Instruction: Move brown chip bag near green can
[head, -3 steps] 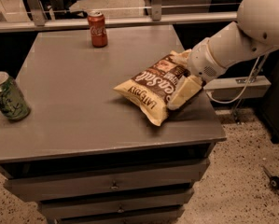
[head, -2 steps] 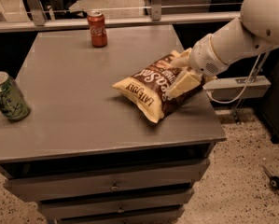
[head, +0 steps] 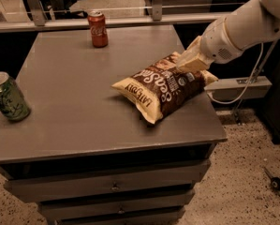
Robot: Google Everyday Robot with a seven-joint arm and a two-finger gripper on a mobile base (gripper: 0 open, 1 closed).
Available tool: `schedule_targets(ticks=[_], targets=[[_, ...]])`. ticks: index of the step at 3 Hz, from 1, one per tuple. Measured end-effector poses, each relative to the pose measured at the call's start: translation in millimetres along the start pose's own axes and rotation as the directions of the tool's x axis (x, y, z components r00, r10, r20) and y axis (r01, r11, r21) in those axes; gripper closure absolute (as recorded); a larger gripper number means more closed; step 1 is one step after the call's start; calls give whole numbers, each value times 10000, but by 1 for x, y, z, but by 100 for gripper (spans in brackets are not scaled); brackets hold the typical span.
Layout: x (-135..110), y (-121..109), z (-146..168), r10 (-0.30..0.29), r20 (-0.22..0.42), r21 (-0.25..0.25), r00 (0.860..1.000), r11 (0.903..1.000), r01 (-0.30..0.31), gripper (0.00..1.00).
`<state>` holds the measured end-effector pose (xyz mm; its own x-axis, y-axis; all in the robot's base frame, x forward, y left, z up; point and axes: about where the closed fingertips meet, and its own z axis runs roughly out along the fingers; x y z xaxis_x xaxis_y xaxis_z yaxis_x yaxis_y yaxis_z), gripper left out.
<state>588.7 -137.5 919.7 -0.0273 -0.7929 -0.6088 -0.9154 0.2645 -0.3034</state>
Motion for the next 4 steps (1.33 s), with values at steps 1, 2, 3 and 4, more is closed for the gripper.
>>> schedule_targets(ticks=[1,2,3,4], targets=[[-1,1,1,-14,10,-22,10000,10000,14,100],[-1,1,1,-15,11,-24,10000,10000,15,100],[-26,1,0,-616,238,30,9978,9981,616,100],[-25,2,1,-590,226,-2,9980,9983,591,82]])
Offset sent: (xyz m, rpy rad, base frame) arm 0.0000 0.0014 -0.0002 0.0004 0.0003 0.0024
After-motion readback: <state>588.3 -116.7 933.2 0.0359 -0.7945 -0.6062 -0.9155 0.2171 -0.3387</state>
